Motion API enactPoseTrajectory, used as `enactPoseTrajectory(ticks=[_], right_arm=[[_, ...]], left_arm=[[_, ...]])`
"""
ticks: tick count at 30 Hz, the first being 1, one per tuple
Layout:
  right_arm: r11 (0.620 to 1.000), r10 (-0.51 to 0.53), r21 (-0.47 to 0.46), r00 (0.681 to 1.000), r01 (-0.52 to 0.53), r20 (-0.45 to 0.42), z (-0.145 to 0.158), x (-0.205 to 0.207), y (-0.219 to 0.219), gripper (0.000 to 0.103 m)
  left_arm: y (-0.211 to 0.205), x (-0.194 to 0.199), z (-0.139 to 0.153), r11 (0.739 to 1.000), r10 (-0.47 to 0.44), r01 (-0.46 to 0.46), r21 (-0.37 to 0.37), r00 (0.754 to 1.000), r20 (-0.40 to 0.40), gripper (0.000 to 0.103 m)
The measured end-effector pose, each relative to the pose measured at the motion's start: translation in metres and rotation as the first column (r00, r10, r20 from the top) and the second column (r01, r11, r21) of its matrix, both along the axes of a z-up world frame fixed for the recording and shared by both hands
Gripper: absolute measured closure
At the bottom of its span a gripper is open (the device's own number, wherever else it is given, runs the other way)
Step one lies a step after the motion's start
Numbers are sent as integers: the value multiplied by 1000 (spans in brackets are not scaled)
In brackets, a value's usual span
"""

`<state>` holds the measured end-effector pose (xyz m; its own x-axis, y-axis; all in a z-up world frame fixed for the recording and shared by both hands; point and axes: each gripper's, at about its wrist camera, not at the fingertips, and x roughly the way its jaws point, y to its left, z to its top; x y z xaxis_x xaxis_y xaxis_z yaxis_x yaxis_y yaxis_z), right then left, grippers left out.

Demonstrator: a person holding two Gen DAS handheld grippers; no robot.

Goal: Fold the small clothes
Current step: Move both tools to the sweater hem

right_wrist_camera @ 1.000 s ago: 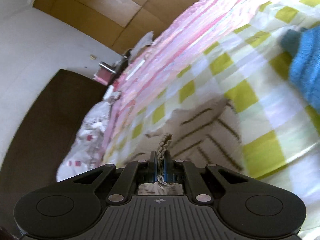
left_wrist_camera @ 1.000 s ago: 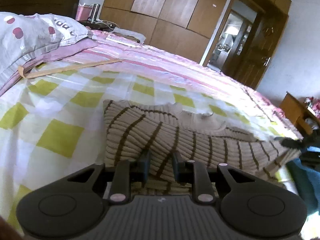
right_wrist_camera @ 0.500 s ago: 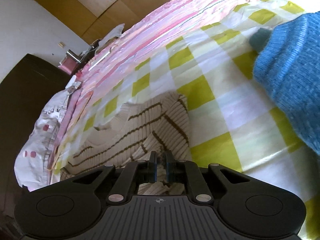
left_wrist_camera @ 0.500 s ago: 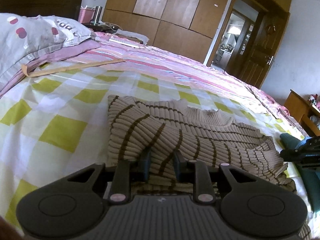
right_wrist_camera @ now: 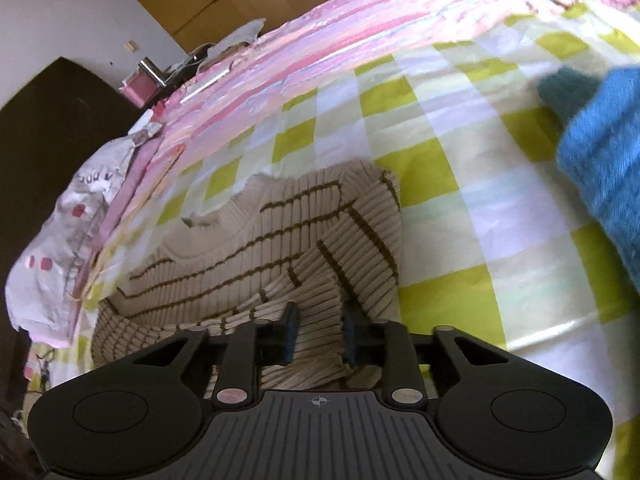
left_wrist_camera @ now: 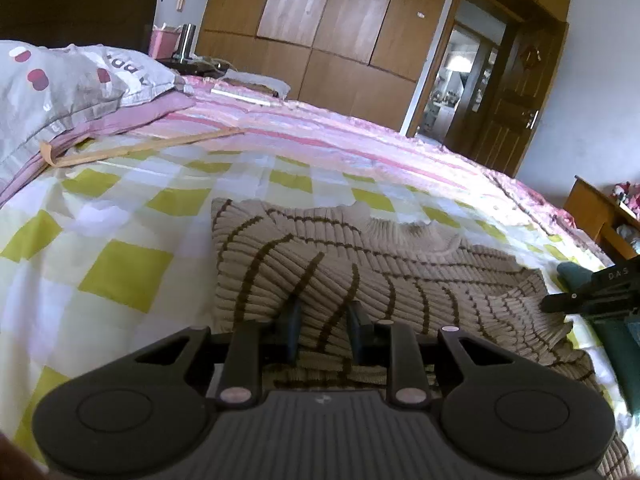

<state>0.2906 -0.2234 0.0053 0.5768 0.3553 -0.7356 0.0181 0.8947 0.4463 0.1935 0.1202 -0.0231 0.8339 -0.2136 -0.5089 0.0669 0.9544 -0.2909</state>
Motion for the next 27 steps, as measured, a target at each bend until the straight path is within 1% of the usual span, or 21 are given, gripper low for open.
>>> enactPoseTrajectory(ticks=[1,4,5,7,9,11,13,14,16,18,19,23,24,27], right_arm=[[1000,8,-13,1000,-8,17,4,-2,2,100],[999,38,-16,995,-37,89,21,-7,7,101],[999,48,-20,992,-46,114,28,-8,9,101],[998,54,-24,989,-51,137,35,-6,11,101],[999,45,-35,989,-41,144,35,-3,12,101],[999,35,-37,990,-30,140,34,2,11,101],[1000,13,-29,990,-9,140,30,5,8,101],[999,13,-46,991,-7,131,25,6,8,101],[993,3,-121,995,10,101,11,7,10,101],[990,2,-141,997,9,74,-1,9,10,100],[990,3,-142,997,8,78,-4,9,11,100],[981,26,-196,995,-7,96,0,7,19,98],[980,25,-197,995,-4,101,3,6,19,93],[979,-15,-199,986,48,166,20,-7,16,93]], left_arm=[[0,-1,2,1000,3,-3,-3,1000,11,71],[1,-2,6,1000,16,-16,-6,999,43,71],[1,0,7,1000,19,-18,-7,999,44,71],[3,1,6,1000,25,-25,-9,999,38,71],[3,1,5,1000,25,-24,-10,999,39,71],[2,1,5,1000,18,-18,6,999,38,71],[0,4,1,999,17,-18,29,1000,15,71],[0,6,-2,999,18,-18,33,1000,3,71],[-1,6,-5,999,13,-13,46,1000,2,71],[-1,6,-4,999,11,-11,53,1000,2,70],[-1,6,-4,999,11,-11,51,1000,2,70],[1,2,-1,999,12,-13,44,1000,14,71],[1,0,1,999,13,-14,46,1000,22,71],[2,-2,5,999,19,-21,50,999,46,71]])
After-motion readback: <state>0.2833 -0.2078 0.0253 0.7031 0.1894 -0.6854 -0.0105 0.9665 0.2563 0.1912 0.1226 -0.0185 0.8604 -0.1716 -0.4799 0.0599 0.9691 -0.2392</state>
